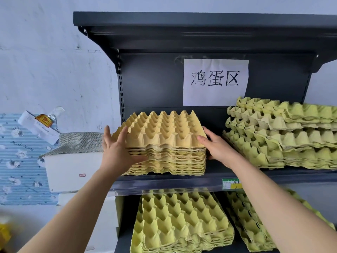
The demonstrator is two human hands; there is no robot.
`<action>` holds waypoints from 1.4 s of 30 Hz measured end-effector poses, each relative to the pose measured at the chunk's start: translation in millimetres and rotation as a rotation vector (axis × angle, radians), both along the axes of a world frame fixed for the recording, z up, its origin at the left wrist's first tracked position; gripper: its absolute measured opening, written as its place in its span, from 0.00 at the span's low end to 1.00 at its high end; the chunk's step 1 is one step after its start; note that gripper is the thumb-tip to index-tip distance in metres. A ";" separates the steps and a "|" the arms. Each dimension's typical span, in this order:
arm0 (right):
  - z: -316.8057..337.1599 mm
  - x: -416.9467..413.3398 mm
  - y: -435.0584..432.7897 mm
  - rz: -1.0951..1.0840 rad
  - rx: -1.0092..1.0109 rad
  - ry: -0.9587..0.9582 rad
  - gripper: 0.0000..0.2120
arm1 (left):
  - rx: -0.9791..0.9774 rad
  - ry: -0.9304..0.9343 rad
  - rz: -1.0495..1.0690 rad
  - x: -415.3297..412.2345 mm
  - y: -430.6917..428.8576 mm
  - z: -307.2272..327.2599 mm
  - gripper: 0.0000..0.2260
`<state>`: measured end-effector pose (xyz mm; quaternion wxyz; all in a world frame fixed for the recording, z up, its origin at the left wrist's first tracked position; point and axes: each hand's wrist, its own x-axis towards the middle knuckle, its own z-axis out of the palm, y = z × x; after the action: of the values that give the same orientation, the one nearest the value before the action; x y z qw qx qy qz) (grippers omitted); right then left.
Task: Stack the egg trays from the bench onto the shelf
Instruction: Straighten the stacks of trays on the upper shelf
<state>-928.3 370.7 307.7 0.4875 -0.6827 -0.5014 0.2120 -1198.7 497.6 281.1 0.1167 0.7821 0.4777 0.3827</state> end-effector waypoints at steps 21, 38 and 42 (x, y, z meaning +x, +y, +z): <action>-1.4 4.2 13.2 -0.150 -0.004 -0.341 0.26 | -0.092 0.073 -0.030 -4.5 -3.5 1.6 0.38; 73.3 28.3 129.8 -0.035 -0.239 -0.768 0.28 | -0.169 0.472 -0.172 59.8 118.2 101.3 0.43; 72.9 43.7 158.9 0.034 -0.376 -0.822 0.29 | -0.250 0.580 -0.223 71.9 143.2 105.4 0.36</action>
<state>-884.6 529.6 380.6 0.1116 -0.7785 -0.6173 0.0188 -1126.8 640.8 386.5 0.1121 0.8855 0.4458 0.0674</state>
